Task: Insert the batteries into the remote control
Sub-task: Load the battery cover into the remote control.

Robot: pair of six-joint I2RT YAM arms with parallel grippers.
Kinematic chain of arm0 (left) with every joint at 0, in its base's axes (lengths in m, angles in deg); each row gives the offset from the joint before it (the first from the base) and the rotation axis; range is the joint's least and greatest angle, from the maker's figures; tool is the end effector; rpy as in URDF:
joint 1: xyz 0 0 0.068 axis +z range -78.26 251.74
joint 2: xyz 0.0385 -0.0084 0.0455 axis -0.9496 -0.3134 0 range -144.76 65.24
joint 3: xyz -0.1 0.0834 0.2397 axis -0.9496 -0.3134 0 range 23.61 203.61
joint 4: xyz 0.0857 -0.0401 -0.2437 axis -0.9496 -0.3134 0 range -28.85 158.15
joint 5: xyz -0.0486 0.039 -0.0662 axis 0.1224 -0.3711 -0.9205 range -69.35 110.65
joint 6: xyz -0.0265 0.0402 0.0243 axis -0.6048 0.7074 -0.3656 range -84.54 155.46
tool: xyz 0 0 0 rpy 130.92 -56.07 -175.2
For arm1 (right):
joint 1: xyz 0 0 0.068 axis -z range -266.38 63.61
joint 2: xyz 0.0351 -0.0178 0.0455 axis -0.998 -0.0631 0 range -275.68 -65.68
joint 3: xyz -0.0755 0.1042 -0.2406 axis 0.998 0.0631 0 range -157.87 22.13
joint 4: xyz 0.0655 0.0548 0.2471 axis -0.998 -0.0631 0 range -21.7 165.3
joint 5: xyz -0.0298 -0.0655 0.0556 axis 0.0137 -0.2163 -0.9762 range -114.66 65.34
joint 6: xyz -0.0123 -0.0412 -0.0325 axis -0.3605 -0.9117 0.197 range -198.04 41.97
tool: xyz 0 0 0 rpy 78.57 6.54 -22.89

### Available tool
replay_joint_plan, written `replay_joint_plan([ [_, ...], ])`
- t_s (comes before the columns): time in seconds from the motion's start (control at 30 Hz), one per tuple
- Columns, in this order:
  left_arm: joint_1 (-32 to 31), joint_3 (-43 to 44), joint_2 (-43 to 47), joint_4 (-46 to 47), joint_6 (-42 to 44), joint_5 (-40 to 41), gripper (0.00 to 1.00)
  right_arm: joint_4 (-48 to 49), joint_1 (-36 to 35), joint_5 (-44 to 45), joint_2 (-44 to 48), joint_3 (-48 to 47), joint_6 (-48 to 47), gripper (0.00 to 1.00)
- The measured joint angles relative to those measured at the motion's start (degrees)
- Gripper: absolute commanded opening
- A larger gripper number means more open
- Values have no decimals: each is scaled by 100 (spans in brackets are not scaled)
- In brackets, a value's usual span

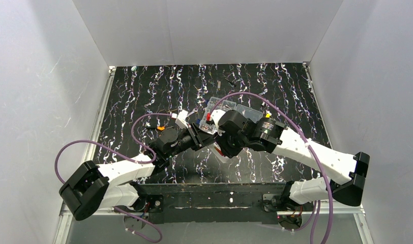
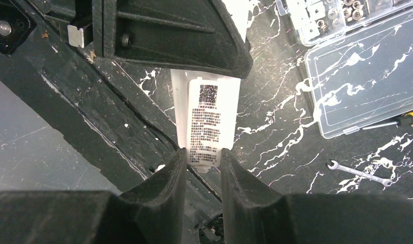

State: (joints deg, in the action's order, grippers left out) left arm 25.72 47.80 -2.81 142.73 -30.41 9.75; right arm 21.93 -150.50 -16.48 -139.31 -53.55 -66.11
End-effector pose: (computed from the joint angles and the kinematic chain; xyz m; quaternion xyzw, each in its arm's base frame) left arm 0.1571 -0.1725 0.2875 -0.0036 0.4992 -0.7431 0.4456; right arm 0.1165 0.2287 0.3503 -0.3927 0.8556 0.1504 0.3018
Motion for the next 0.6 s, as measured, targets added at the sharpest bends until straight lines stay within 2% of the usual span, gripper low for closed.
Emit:
replay_joint_plan([
  [0.6,-2,0,59,-111,4,63,0,87,0,-107,-101,70,149,1],
])
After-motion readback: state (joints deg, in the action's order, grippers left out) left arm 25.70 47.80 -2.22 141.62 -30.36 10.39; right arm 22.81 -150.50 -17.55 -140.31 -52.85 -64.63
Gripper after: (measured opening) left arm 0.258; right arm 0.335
